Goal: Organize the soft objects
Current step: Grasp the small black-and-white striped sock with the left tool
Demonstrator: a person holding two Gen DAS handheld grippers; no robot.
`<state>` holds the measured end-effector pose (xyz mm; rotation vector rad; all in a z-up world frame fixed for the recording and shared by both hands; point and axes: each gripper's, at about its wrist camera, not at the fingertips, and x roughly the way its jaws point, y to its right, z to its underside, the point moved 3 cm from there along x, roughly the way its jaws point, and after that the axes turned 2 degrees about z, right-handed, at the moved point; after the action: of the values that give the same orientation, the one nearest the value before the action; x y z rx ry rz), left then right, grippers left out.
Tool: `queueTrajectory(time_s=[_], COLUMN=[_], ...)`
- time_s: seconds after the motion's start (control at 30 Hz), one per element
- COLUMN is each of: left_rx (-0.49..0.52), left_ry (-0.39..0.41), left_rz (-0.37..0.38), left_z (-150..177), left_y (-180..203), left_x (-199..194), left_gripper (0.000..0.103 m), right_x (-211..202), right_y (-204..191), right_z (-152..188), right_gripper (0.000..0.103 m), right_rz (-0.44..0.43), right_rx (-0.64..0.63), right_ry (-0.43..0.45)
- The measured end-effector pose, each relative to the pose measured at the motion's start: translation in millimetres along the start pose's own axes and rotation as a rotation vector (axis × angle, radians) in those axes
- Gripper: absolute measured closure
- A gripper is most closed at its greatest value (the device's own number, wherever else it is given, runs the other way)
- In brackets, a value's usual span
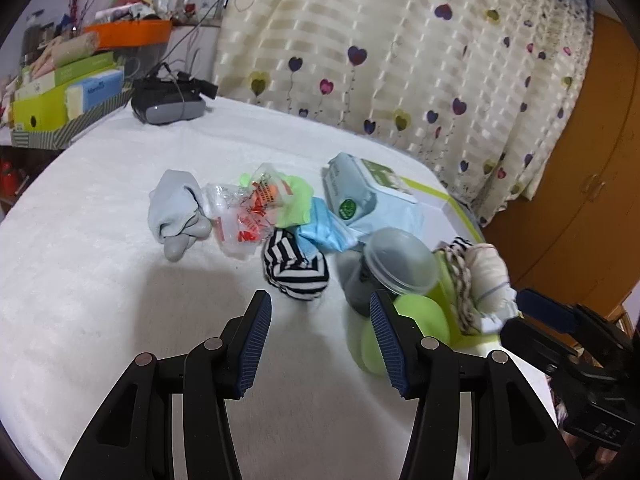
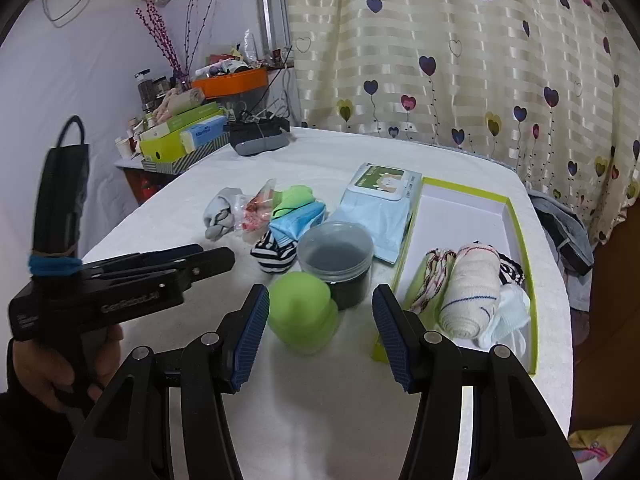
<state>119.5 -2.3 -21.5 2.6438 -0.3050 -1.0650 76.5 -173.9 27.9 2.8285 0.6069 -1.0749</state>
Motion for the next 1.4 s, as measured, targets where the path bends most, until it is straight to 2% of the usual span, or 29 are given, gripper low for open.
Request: queueTrajectory(time_s=[0.27, 0.57, 0.63, 0.77, 0.8, 0.9, 1.17, 1.4], left_rx=[-0.019, -0.04, -0.039, -0.029, -0.028, -0.026, -0.038, -0.057], left_ry=[-0.056, -0.101, -0.111, -0.129, -0.128, -0.109, -0.051, -0.008], left_rz=[-0.021, -0.031, -0.042, -0.06, -0.063, -0.062, -0.017, -0.009], left_z=[-9.5, -12.1, -11.1, -8.0, -7.7, -8.5, -5.6, 0.8], left_y=[-10.6, -15.6, -15.7, -16.8, -17.0, -17.2, -18.3, -33.1], left_x=[40.2, 67.0, 72.7, 80.2, 80.1, 72.6, 35.6, 4.8], left_gripper=[0.052, 0.053, 0.06, 0.081, 0.087, 0.09, 0.091, 0.091], right_x=[13.2, 24.8, 26.0, 27.7, 28.3, 28.5, 23.7, 32.8], right_y=[12.8, 20.8, 21.7, 24.2, 24.6, 25.0, 13.6, -9.3], right_z=[-6.2, -12.1, -12.5, -11.8, -11.6, -11.9, -19.6, -30.0], right_gripper=[0.048, 0.048, 0.048, 0.048, 0.048, 0.048, 0.048, 0.048], right_rz=[-0.012, -0.033, -0.038, -0.043, -0.043, -0.043, -0.044, -0.059], right_rx=[0.015, 0.029, 0.029, 0.033, 0.035, 0.039, 0.017, -0.029], right_ry=[-0.009, -0.014, -0.015, -0.015, -0.017, -0.018, 0.0, -0.009])
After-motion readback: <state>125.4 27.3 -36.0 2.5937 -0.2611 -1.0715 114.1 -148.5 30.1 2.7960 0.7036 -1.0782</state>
